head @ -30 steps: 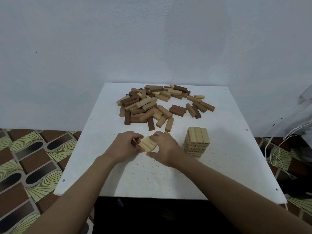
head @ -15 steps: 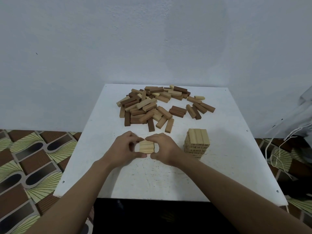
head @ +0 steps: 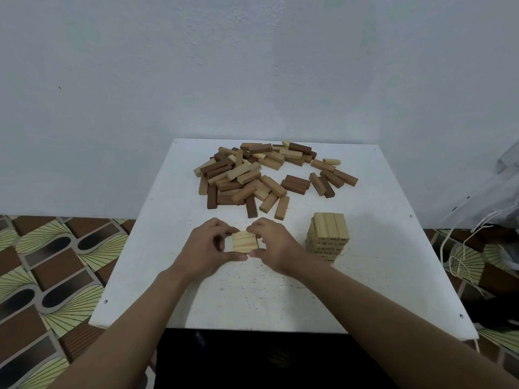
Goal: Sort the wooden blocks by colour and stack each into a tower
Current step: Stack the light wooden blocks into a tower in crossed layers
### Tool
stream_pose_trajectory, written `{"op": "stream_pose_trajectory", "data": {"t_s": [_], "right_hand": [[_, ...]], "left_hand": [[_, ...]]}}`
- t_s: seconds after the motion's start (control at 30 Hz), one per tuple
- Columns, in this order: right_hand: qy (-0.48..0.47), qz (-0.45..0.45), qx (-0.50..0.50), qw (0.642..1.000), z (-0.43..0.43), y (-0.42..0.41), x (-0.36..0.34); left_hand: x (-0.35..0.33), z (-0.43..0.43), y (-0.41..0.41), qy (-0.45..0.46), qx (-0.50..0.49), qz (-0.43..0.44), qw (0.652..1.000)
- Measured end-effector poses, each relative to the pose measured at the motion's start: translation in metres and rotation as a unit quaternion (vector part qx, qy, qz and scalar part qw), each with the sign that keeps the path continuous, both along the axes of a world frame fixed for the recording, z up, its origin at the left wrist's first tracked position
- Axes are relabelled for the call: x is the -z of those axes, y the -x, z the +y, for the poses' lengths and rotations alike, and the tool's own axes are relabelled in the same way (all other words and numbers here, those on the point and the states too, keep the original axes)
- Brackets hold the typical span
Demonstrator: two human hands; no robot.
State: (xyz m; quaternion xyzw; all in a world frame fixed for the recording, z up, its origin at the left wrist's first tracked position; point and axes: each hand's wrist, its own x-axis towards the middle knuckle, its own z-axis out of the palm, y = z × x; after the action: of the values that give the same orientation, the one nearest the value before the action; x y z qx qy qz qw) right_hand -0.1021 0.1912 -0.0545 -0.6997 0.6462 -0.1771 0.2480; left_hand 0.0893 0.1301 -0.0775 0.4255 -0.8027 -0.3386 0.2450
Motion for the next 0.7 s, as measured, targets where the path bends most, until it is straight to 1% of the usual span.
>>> {"op": "stream_pose_trajectory", "data": {"t_s": [0.07,0.37,0.5,0.7], "right_hand": [[-0.003,0.004,-0.002,1.000,0.000,0.000,0.000],[-0.016,0.020,-0.004,1.000,-0.003,-0.002,-0.001],[-0.022,0.056,-0.018,0.998,-0.005,-0.003,-0.007],[-0.023,0.069,-0.031,0.997,-0.004,-0.002,-0.010]], "left_hand": [[0.000,0.000,0.000,-0.003,0.005,0.004,1.000],[-0.004,-0.008,-0.003,-0.003,0.036,-0.043,0.998],[-0.006,-0.008,-0.001,0.005,0.049,-0.060,0.997],[-0.006,-0.008,-0.003,0.004,0.050,-0.056,0.997]]}}
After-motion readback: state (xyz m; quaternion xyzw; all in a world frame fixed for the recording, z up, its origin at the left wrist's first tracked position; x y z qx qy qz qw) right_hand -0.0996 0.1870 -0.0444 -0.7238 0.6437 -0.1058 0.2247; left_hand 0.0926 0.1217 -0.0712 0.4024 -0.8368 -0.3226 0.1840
